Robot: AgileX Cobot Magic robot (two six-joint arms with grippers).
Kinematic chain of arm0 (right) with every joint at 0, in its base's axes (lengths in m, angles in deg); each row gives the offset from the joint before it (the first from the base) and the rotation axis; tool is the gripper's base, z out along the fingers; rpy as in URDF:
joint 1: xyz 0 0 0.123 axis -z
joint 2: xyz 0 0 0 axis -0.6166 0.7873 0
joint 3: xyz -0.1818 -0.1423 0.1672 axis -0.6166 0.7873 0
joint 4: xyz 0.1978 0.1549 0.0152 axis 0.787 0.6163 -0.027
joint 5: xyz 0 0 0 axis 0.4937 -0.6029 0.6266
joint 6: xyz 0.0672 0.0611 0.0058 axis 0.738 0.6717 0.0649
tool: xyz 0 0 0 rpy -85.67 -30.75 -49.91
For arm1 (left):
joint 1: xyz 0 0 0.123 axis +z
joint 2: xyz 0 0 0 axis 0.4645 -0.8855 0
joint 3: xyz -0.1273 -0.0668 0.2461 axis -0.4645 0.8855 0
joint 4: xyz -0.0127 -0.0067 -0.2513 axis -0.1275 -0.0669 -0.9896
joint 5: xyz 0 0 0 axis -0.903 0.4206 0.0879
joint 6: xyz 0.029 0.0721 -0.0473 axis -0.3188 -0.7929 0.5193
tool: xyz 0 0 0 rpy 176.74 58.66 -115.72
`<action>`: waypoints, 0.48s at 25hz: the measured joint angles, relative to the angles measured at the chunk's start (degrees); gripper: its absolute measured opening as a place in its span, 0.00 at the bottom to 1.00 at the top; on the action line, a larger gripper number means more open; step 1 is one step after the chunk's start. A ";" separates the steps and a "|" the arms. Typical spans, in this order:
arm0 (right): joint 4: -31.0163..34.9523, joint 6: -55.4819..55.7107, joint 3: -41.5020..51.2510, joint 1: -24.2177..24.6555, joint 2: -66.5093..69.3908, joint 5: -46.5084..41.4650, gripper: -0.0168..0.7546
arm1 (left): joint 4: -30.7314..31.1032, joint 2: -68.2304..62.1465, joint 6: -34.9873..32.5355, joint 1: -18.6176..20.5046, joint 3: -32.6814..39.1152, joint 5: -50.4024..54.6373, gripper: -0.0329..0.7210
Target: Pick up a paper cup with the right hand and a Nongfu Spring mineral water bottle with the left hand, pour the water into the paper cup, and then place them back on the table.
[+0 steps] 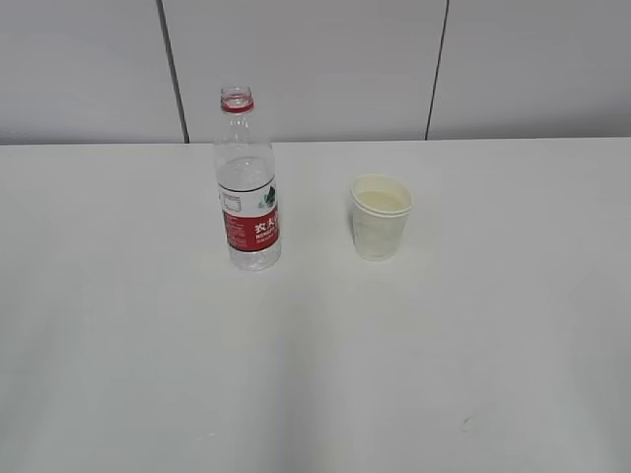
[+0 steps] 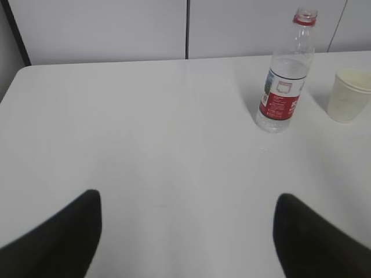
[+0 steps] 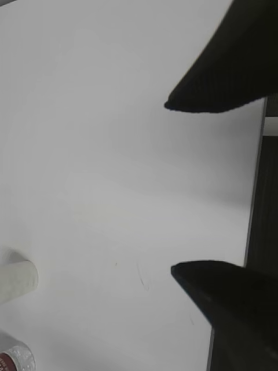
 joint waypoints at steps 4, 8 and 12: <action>0.00 0.00 0.00 0.00 0.00 0.00 0.78 | 0.08 0.00 0.00 0.00 0.37 2.40 0.78; 0.00 0.00 0.00 0.00 0.00 0.00 0.78 | 0.59 0.00 0.00 0.00 1.70 4.95 0.78; 0.00 0.00 0.00 0.00 0.00 0.00 0.78 | 0.63 0.00 0.00 0.00 1.70 4.99 0.78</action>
